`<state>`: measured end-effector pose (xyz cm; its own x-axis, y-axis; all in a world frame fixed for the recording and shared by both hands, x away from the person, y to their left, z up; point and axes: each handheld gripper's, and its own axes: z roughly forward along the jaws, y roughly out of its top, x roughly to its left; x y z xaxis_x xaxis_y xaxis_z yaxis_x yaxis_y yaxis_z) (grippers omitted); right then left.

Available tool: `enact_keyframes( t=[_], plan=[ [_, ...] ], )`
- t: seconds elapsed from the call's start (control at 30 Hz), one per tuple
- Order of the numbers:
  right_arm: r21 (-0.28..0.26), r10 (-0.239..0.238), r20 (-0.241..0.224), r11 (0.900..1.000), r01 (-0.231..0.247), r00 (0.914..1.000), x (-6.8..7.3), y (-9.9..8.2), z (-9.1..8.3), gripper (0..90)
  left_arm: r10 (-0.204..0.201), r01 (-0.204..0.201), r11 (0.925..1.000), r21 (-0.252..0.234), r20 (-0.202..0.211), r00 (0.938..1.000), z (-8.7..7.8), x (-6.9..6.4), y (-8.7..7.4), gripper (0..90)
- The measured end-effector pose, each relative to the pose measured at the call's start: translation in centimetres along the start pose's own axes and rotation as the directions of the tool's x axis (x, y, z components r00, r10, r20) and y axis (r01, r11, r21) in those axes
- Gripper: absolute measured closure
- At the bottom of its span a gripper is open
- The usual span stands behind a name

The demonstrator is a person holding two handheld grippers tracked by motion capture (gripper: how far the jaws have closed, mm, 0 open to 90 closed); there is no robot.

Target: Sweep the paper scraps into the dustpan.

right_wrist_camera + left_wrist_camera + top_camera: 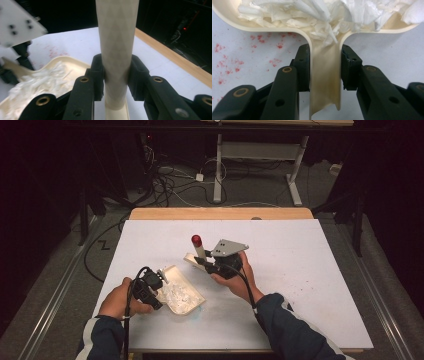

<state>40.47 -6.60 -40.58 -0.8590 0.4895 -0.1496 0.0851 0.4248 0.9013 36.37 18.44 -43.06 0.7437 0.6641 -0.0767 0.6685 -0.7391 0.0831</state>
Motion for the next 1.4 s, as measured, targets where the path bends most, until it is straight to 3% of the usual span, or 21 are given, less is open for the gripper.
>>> enact_keyframes(
  t=[0.23,0.53,0.7,0.83,1.0,1.17,1.4],
  plan=[
    [-0.001,-0.023,-0.055,0.9997,0.023,0.9982,1.1,0.0,-0.4,70.0,0.002,-0.002,1.0000,0.009,-0.002,1.0000,0.0,0.1,0.2,62.6],
    [-0.027,-0.001,-0.125,0.9996,-0.002,0.9921,2.5,0.1,-1.3,70.4,-0.002,0.002,1.0000,0.008,0.004,1.0000,0.1,0.2,0.1,62.6],
    [-0.072,0.017,-0.193,0.9969,-0.032,0.9811,3.5,0.8,-2.2,71.1,-0.004,0.004,1.0000,0.007,0.005,1.0000,0.2,0.2,-0.1,62.6],
    [-0.091,-0.023,-0.173,0.9958,0.007,0.9846,3.7,1.7,-3.3,71.1,-0.008,0.008,0.9999,0.006,0.011,0.9999,0.3,0.3,-0.2,62.6],
    [-0.110,-0.018,-0.129,0.9939,0.004,0.9915,2.8,2.1,-4.8,71.0,-0.002,0.001,0.9999,0.011,0.013,0.9999,0.4,0.3,-0.4,62.5],
    [-0.092,0.008,-0.098,0.9956,-0.017,0.9951,1.9,1.6,-5.5,71.1,0.001,-0.001,1.0000,0.006,0.008,1.0000,0.2,0.4,-0.7,62.6],
    [-0.035,0.018,-0.086,0.9992,-0.021,0.9962,1.4,0.2,-7.2,71.0,0.059,-0.059,0.9971,0.049,-0.002,0.9983,0.3,-0.4,-1.8,62.6]
  ],
)
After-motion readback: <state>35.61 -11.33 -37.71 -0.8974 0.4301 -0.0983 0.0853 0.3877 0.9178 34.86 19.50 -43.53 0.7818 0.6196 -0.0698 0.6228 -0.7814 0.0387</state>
